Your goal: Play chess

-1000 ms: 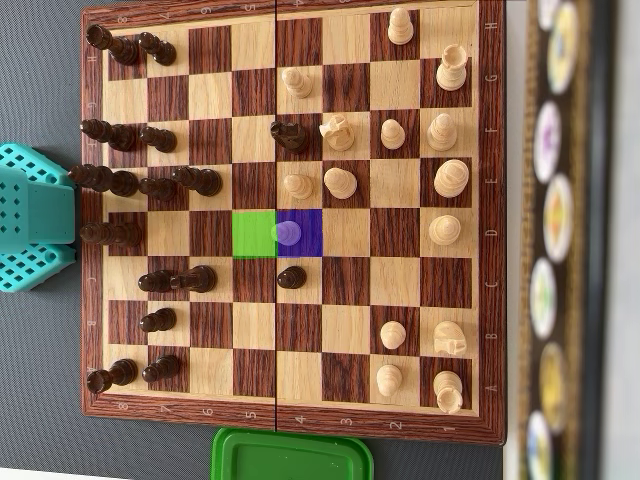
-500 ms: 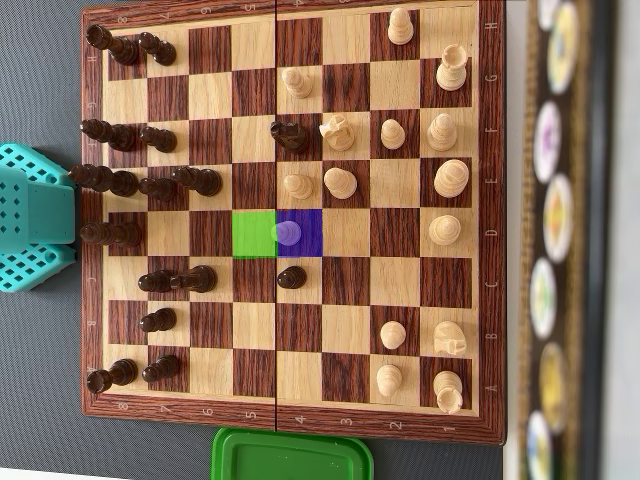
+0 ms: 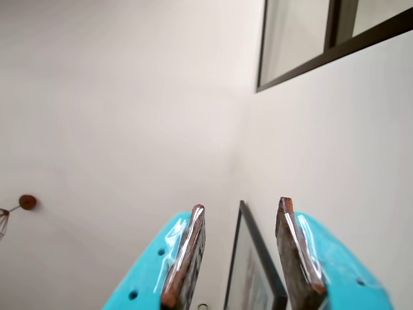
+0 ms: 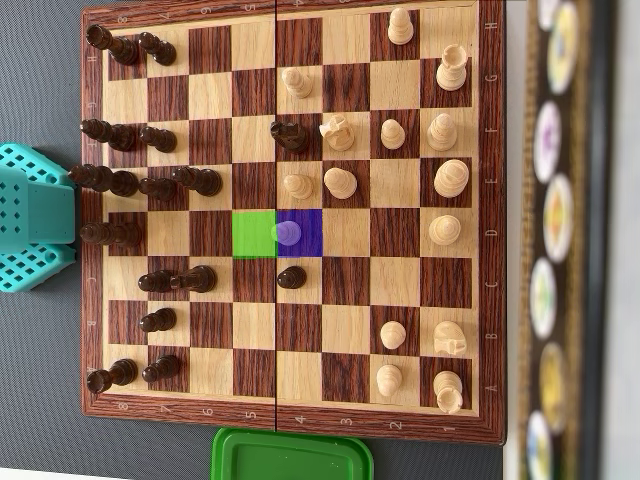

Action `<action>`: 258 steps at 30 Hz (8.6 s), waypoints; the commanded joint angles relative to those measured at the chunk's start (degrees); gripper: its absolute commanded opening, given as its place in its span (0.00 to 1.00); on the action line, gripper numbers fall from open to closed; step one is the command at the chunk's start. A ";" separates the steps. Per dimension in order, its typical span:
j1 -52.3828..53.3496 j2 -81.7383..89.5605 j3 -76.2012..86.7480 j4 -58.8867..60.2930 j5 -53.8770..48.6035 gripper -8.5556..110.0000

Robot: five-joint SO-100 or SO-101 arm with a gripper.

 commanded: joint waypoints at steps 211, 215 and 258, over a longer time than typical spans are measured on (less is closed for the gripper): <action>4.83 -118.13 -102.13 188.00 2.55 0.16; 4.75 -118.13 -102.13 188.00 2.55 0.15; 4.13 -100.72 -88.15 187.56 2.64 0.12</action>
